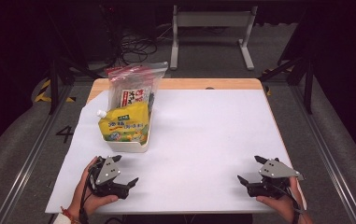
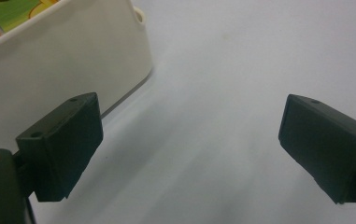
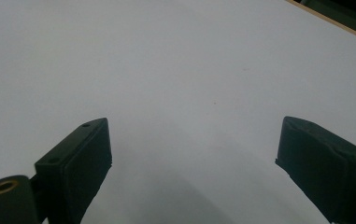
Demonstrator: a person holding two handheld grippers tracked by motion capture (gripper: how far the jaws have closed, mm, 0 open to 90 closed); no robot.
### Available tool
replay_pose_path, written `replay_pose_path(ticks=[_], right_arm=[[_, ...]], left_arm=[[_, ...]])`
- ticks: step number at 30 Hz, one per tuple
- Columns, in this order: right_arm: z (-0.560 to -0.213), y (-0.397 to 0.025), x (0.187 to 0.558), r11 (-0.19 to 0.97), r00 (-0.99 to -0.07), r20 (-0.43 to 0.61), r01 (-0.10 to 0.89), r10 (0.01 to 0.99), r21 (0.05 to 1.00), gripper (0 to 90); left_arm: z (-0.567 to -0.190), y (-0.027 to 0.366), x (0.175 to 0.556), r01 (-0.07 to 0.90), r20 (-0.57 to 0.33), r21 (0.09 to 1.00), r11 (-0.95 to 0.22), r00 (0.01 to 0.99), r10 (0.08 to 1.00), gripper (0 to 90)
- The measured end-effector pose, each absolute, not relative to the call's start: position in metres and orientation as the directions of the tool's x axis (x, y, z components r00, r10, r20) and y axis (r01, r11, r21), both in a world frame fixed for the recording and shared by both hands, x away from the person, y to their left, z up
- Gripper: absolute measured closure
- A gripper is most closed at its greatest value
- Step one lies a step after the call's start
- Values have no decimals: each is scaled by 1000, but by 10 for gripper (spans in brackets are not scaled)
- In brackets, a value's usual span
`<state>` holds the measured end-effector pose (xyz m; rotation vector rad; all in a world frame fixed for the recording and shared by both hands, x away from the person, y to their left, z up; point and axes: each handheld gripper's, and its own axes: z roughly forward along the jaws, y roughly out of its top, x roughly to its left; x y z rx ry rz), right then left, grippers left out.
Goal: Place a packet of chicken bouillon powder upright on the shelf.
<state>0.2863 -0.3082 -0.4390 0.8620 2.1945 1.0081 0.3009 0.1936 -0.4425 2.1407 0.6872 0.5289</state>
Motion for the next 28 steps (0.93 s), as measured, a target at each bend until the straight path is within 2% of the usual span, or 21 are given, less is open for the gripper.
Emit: replay_pose_path(ticks=[20, 28], right_arm=[[-438, -309, 290, 497, -616, -220, 323, 756, 805, 109], [-437, -312, 291, 476, -581, -215, 344, 785, 809, 108]], left_arm=[[-442, 196, 301, 294, 127, 804, -516, 764, 633, 60], [-442, 197, 302, 308, 120, 805, -508, 753, 647, 60]])
